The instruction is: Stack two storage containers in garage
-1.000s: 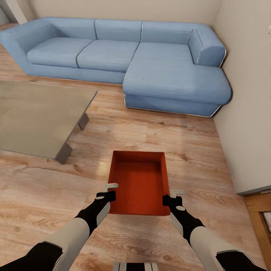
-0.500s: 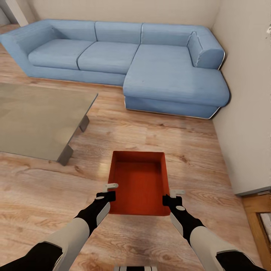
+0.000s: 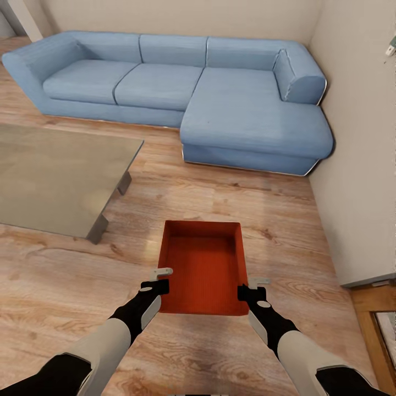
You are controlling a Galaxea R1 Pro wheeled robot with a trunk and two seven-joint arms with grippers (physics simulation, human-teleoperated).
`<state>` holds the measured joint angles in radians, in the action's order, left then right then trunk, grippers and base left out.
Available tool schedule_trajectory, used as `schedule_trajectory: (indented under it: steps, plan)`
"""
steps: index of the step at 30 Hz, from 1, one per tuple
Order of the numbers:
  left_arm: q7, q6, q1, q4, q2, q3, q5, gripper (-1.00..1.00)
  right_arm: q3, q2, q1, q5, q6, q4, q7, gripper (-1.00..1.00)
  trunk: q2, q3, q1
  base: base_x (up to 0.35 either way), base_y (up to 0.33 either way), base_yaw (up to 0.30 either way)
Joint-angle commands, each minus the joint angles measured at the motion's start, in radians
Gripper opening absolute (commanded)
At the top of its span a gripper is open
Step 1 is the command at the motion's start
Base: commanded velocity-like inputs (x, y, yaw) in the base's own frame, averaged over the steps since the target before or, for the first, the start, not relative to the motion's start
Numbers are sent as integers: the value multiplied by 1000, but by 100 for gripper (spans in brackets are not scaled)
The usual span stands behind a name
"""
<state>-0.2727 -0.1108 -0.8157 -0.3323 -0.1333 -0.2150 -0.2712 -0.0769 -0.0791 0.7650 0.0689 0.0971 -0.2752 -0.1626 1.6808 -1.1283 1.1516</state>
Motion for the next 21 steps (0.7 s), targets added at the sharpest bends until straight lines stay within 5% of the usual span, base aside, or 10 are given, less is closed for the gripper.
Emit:
schedule_trajectory:
  steps: [1,21]
  plan:
    - [-14,-7,0,-4,4,-1,10,-100,2,3,0,9,5,2,-8,-100,-7,3,-4,0,0,0]
    - [-14,-7,0,-4,4,-1,10,-100,-2,2,1,9,19,1,-14,-100,-147,65,-81,0,0,0]
